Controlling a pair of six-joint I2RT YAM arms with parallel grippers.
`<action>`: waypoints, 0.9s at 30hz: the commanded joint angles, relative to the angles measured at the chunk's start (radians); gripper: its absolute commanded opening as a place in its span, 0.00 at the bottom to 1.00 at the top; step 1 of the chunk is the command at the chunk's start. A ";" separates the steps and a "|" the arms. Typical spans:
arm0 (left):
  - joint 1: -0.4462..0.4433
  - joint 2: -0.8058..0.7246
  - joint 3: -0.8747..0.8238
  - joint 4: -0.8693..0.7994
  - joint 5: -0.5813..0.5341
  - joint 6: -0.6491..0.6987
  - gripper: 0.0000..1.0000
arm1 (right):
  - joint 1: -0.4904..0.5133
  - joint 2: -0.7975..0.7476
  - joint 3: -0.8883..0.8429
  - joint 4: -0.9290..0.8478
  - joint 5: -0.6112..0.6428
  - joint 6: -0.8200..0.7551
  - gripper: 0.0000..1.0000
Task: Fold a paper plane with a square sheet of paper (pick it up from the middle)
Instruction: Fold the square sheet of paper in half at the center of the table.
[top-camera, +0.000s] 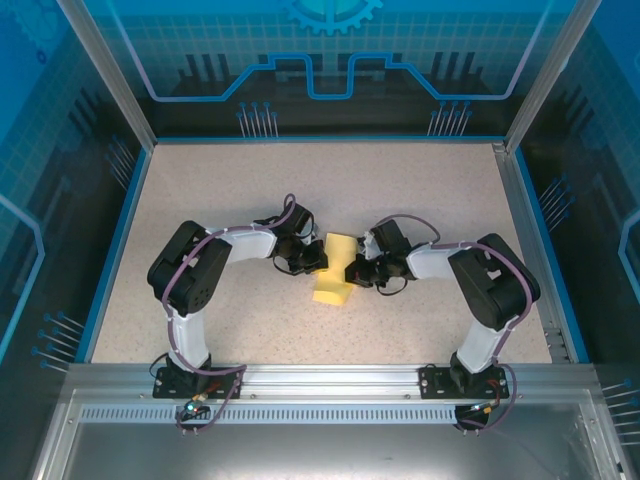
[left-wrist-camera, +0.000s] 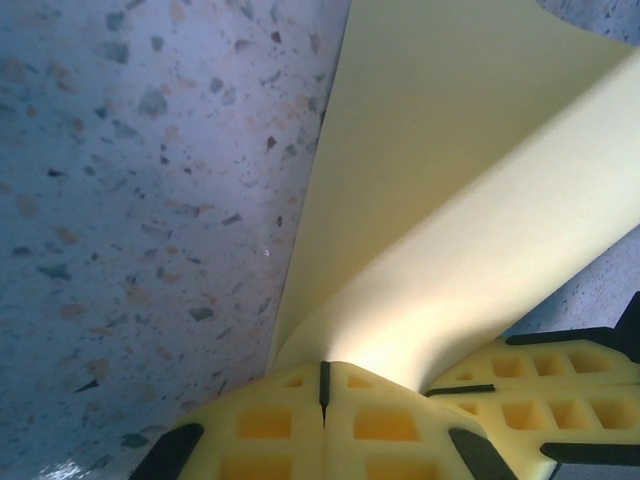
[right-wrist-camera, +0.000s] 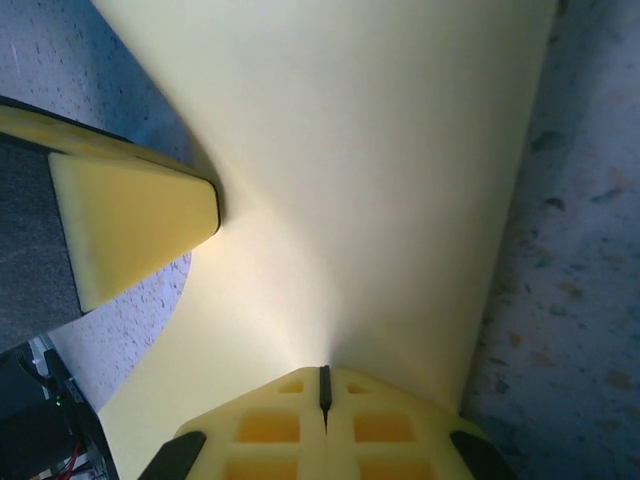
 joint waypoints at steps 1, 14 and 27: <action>0.007 0.048 -0.012 -0.070 -0.042 0.020 0.00 | 0.000 -0.059 -0.019 0.008 -0.032 -0.018 0.05; 0.008 0.042 -0.019 -0.070 -0.050 0.020 0.00 | 0.057 -0.001 -0.044 0.055 -0.056 -0.020 0.07; 0.007 0.041 -0.026 -0.069 -0.054 0.022 0.00 | 0.043 -0.032 0.010 -0.066 -0.080 -0.096 0.06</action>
